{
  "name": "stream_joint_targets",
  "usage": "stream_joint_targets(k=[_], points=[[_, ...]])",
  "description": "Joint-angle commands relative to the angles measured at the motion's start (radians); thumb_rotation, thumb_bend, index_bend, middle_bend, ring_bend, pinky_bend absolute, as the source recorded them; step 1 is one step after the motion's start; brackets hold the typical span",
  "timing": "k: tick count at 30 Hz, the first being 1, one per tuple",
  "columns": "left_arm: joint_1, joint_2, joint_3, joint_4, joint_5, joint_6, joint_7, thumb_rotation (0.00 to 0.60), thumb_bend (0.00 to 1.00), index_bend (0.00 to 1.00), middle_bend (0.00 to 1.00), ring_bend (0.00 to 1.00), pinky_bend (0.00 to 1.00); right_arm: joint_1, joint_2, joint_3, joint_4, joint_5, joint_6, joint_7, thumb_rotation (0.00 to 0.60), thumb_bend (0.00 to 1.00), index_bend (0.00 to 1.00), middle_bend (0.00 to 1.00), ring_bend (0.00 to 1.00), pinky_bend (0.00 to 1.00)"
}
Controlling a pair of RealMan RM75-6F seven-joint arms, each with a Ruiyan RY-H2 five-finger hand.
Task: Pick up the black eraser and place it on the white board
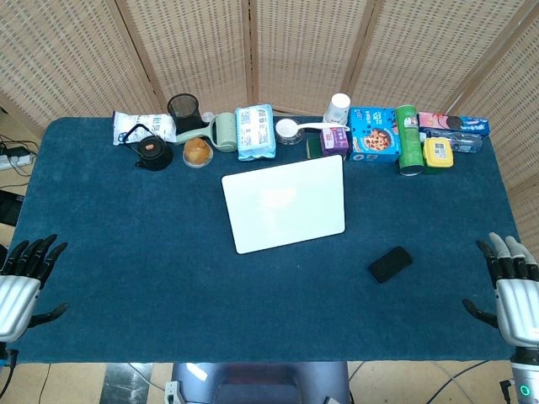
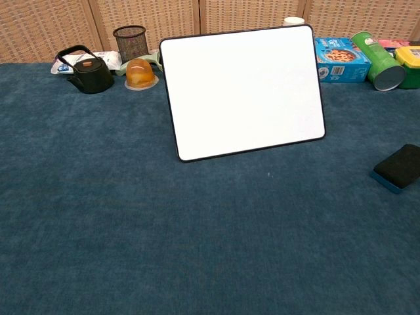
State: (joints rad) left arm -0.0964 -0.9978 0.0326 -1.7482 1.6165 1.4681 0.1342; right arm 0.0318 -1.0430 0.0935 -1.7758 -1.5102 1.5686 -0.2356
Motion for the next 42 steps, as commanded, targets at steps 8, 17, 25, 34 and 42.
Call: stream_joint_targets(k=[8,17,25,34,42], points=[[0.004,0.003,0.006,0.004,0.023,0.013,-0.018,0.600,0.19,0.00,0.00,0.00,0.00,0.034,-0.054,0.009,0.107,-0.042,-0.014,0.145,0.600,0.00,0.14,0.12,0.10,0.18],[0.005,-0.002,0.003,0.009,0.018,0.012,-0.017,0.600,0.19,0.00,0.00,0.00,0.00,0.201,-0.110,-0.041,0.377,-0.144,-0.250,0.398,0.600,0.00,0.19,0.14,0.12,0.22],[0.000,-0.003,-0.003,-0.009,-0.005,-0.004,-0.003,0.600,0.17,0.00,0.00,0.00,0.00,0.325,-0.200,-0.075,0.557,-0.210,-0.383,0.414,0.600,0.00,0.21,0.17,0.13,0.24],[-0.011,-0.006,-0.012,-0.019,-0.034,-0.030,0.027,0.600,0.15,0.00,0.00,0.00,0.00,0.406,-0.313,-0.111,0.762,-0.265,-0.391,0.522,0.600,0.00,0.26,0.21,0.14,0.28],[-0.014,-0.006,-0.014,-0.022,-0.043,-0.037,0.035,0.600,0.15,0.00,0.00,0.00,0.00,0.447,-0.366,-0.142,0.829,-0.263,-0.445,0.505,0.600,0.00,0.26,0.21,0.15,0.30]])
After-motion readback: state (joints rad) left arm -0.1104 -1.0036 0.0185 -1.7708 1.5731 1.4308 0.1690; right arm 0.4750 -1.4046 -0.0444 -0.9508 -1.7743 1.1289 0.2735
